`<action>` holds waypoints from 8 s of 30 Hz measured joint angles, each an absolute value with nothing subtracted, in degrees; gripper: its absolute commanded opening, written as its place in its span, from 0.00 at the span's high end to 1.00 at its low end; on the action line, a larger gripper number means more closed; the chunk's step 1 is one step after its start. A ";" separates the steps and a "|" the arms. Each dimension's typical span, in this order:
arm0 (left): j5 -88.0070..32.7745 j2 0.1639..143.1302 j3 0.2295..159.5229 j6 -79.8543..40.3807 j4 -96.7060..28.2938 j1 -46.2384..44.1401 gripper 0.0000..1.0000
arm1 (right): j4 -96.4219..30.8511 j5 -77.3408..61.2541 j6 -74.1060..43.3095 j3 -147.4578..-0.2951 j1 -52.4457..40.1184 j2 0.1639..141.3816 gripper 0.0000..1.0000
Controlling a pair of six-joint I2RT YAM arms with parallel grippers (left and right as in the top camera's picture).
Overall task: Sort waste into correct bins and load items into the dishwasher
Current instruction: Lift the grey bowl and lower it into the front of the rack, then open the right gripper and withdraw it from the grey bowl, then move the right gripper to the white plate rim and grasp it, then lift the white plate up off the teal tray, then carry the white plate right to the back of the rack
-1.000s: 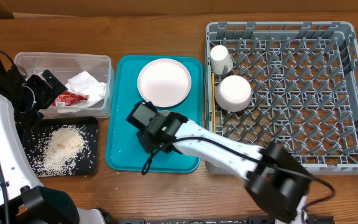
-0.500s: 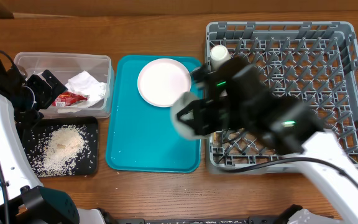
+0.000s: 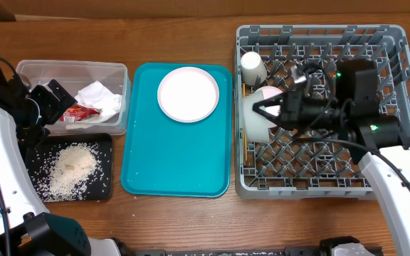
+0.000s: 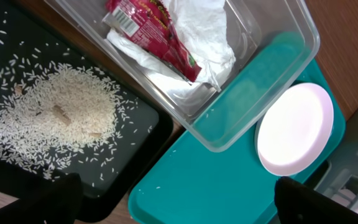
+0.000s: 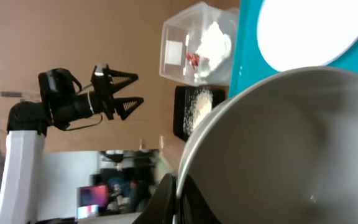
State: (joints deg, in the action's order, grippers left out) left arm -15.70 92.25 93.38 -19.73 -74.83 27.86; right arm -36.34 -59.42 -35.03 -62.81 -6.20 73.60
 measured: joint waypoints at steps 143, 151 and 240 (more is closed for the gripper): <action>-15.66 92.25 93.38 -19.73 -74.81 27.86 0.00 | -27.00 -16.03 -19.97 -82.41 -52.34 120.42 0.94; -15.64 92.25 93.38 -19.73 -74.83 27.86 0.00 | -45.30 0.75 -13.45 -99.09 -49.76 120.25 0.72; -15.66 92.25 93.38 -19.73 -74.81 27.86 0.00 | -66.22 71.13 -18.44 -93.62 -28.73 94.72 0.96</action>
State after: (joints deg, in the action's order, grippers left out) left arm -15.66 92.25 93.38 -19.73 -74.81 27.86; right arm -66.22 71.13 -18.44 -93.62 -28.73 94.72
